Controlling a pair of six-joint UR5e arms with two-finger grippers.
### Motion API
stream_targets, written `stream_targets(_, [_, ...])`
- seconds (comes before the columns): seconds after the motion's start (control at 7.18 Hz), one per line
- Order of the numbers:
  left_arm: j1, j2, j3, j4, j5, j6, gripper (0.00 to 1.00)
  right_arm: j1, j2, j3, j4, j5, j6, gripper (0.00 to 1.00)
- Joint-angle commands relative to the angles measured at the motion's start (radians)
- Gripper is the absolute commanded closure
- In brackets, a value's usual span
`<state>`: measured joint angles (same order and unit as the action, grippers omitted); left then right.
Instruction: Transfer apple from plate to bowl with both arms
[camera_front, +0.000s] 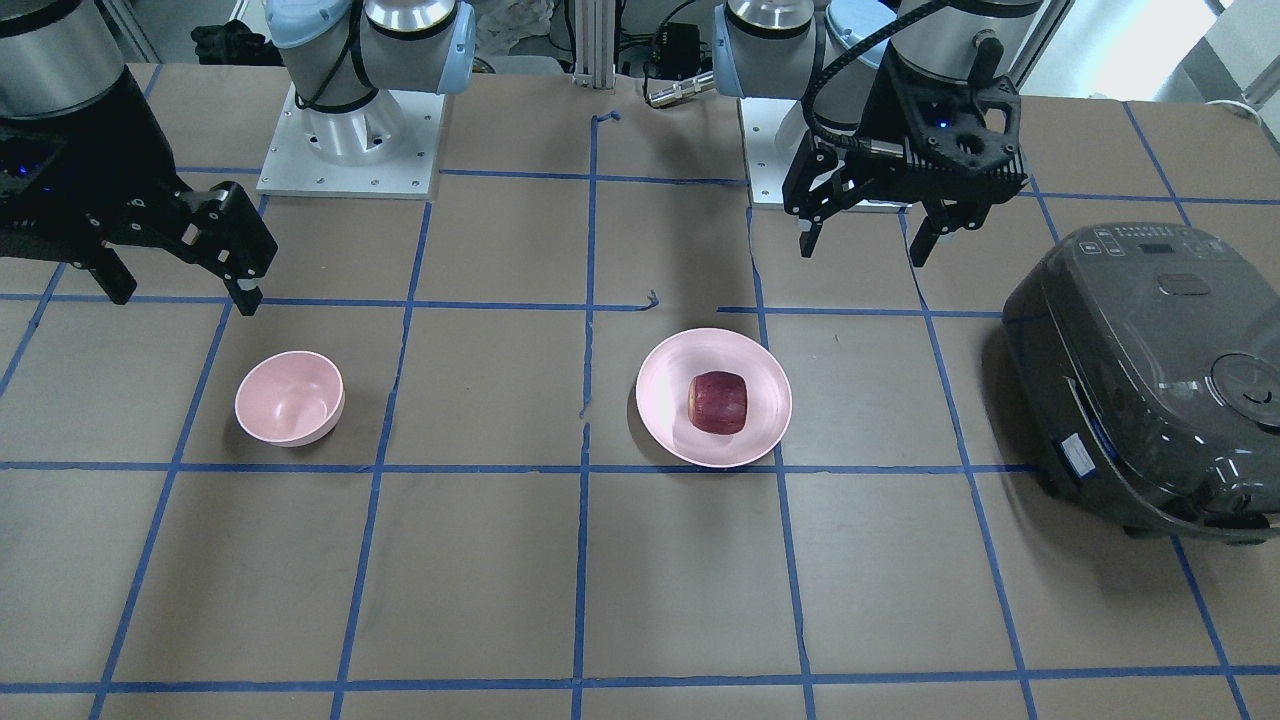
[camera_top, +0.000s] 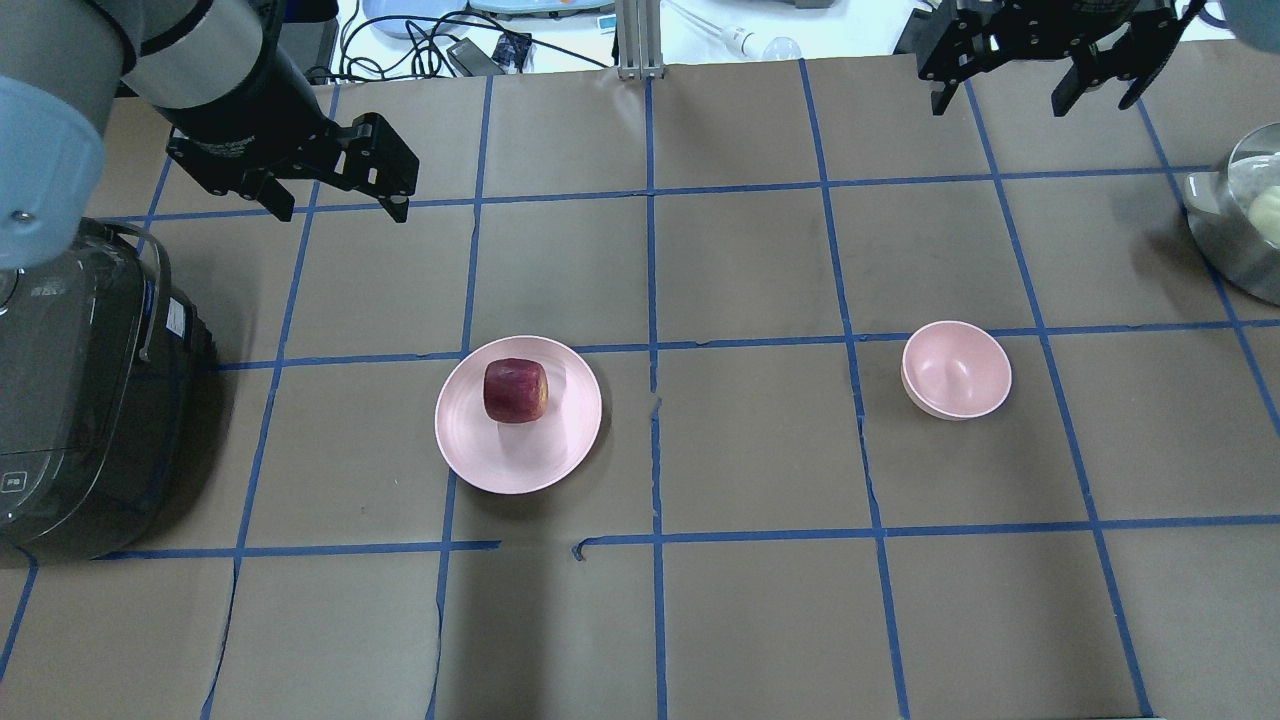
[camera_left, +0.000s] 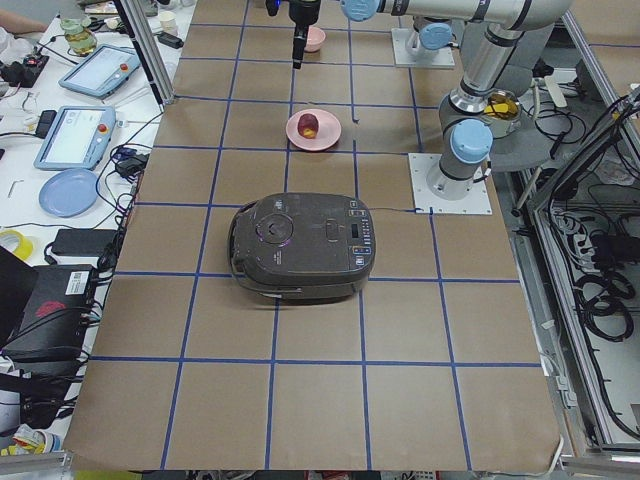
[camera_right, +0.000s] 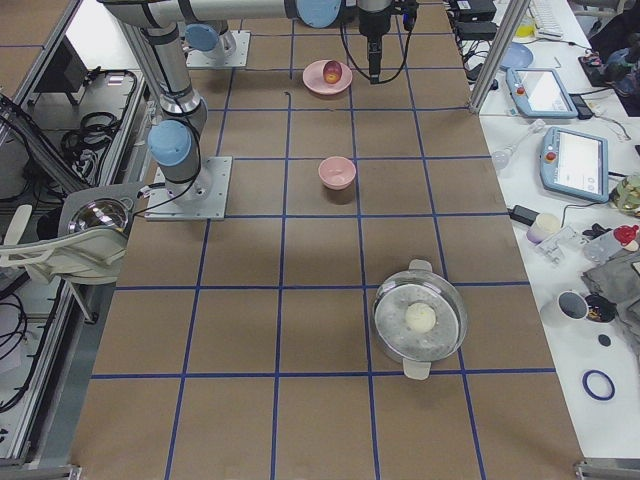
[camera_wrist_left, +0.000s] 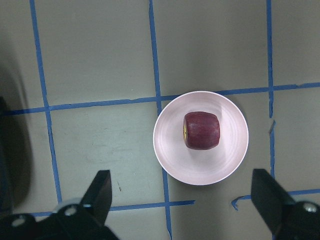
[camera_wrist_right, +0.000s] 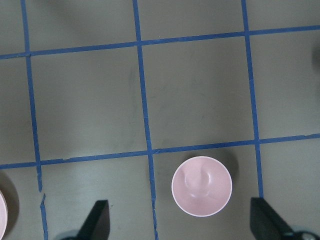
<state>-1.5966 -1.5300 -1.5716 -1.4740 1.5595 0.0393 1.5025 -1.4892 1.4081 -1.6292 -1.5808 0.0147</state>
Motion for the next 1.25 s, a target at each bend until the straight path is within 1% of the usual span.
stream_targets(0.0, [-0.002,-0.007,0.002,-0.002,-0.004,-0.001,0.00,-0.001,0.001,0.002,0.003,0.002,-0.002,0.00])
stream_targets(0.28, [-0.005,-0.012,-0.004,-0.024,0.001,-0.010,0.00,-0.001,0.001,0.002,0.028,0.004,-0.004,0.00])
stream_targets(0.56, [-0.006,-0.036,0.005,-0.013,-0.001,-0.016,0.00,-0.001,0.004,0.002,0.028,0.010,-0.007,0.00])
stream_targets(1.11, [-0.006,-0.044,-0.002,-0.011,-0.010,-0.056,0.00,-0.011,0.009,0.000,0.029,0.015,-0.009,0.00])
